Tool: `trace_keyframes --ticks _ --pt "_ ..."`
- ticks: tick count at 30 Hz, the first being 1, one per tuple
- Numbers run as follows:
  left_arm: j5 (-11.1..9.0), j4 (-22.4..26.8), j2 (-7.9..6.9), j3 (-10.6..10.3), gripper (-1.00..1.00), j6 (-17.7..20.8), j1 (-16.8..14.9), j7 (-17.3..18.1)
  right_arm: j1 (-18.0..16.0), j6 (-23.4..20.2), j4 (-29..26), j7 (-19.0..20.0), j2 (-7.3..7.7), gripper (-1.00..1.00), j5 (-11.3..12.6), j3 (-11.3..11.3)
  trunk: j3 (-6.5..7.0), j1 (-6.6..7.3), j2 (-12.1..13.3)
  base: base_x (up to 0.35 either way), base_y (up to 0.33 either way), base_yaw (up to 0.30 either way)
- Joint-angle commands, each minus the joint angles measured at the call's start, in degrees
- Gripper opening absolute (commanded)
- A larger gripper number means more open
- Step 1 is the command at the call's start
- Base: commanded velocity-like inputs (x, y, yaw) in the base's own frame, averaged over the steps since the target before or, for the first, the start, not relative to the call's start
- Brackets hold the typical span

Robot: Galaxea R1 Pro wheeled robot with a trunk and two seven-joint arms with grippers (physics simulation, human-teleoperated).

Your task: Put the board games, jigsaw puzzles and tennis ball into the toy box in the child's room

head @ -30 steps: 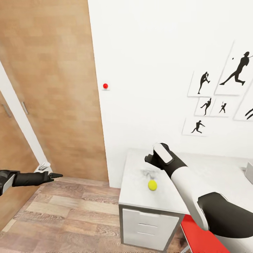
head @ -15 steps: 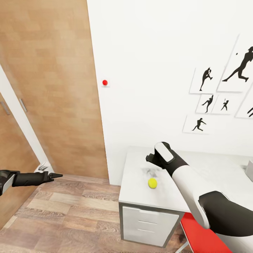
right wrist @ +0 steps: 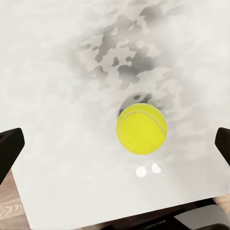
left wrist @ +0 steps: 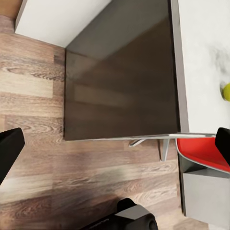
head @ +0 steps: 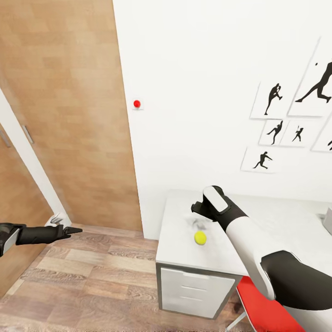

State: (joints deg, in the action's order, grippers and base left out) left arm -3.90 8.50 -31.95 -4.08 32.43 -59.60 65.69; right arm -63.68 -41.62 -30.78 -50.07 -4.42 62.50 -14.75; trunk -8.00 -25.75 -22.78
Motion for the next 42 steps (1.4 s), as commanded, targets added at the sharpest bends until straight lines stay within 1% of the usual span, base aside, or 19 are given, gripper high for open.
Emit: trace_keyframes --ticks 1,9,18,24,29,35,42 --pt "-0.41 0.03 -0.04 -0.41 1.0 0.46 -0.04 0.14 -0.08 -0.32 -0.1 -0.45 0.07 1.0 0.43 -0.28 -0.23 -0.04 -0.14 0.0 0.0 0.0" --pt "-0.41 0.03 0.01 -0.48 1.0 0.44 -0.05 0.14 -0.35 -0.96 -0.23 -0.4 0.19 1.0 0.43 -0.28 -0.99 -0.04 -0.14 0.0 0.0 0.0" --pt "-0.41 0.03 0.07 -0.49 1.0 0.44 -0.06 0.1 -3.28 -1.16 0.19 -0.46 0.36 1.0 0.43 -0.28 -1.84 -0.04 -0.14 0.0 0.0 0.0" --pt "-0.41 0.03 0.05 -0.56 1.0 0.44 -0.05 0.08 -4.4 -1.19 0.35 -0.47 0.44 1.0 0.43 -0.28 -2.41 -0.04 -0.14 0.0 0.0 0.0" --pt "-0.41 0.03 0.05 -0.57 1.0 0.41 -0.05 0.07 -4.71 -1.29 0.4 -0.47 0.78 1.0 0.43 -0.28 -2.89 -0.04 -0.14 0.0 0.0 0.0" --pt "-0.41 0.03 0.05 -0.58 1.0 0.36 -0.04 0.08 -4.92 -2.98 0.44 -0.47 1.58 1.0 0.44 -0.28 -3.46 -0.04 -0.14 0.0 0.0 0.0" --pt "-0.41 0.03 0.09 -0.6 1.0 0.36 -0.06 0.08 -4.95 -3.78 0.4 -0.47 1.76 1.0 0.47 -0.28 -4.12 -0.04 -0.14 0.0 0.0 0.0"
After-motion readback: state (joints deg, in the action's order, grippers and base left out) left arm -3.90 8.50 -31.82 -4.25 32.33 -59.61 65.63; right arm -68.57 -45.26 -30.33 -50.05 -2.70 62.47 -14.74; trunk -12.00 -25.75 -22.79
